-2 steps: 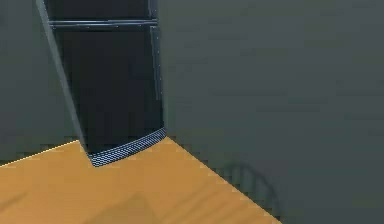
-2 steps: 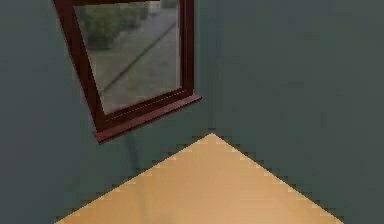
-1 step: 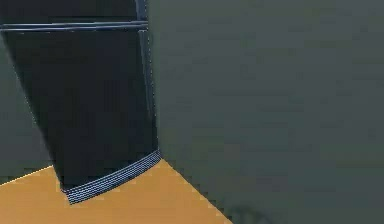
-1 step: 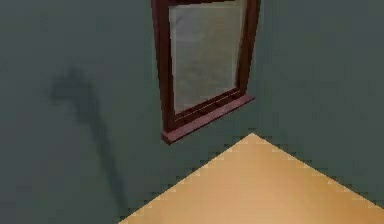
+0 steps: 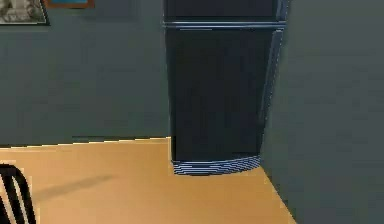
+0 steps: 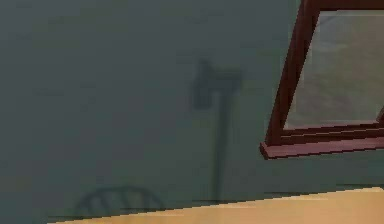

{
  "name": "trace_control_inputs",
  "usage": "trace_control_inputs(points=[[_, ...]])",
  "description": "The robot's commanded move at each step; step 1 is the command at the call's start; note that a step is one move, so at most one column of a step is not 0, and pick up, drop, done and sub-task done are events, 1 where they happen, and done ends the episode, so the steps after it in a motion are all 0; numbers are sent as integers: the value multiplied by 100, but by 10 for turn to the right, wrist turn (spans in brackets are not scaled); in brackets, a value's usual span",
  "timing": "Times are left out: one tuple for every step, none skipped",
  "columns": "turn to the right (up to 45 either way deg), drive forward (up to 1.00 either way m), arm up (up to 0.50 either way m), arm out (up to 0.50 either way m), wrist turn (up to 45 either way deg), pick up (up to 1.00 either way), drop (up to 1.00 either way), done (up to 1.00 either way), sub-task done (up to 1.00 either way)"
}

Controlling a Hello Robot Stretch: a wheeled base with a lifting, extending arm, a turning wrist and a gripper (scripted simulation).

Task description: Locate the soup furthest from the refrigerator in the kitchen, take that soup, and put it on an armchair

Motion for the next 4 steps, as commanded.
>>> trace_control_inputs(points=[[0,75,0,0,0,0,0,0,0],[-450,0,0,0,0,0,0,0,0],[-450,0,0,0,0,0,0,0,0],[-450,0,0,0,0,0,0,0,0]])
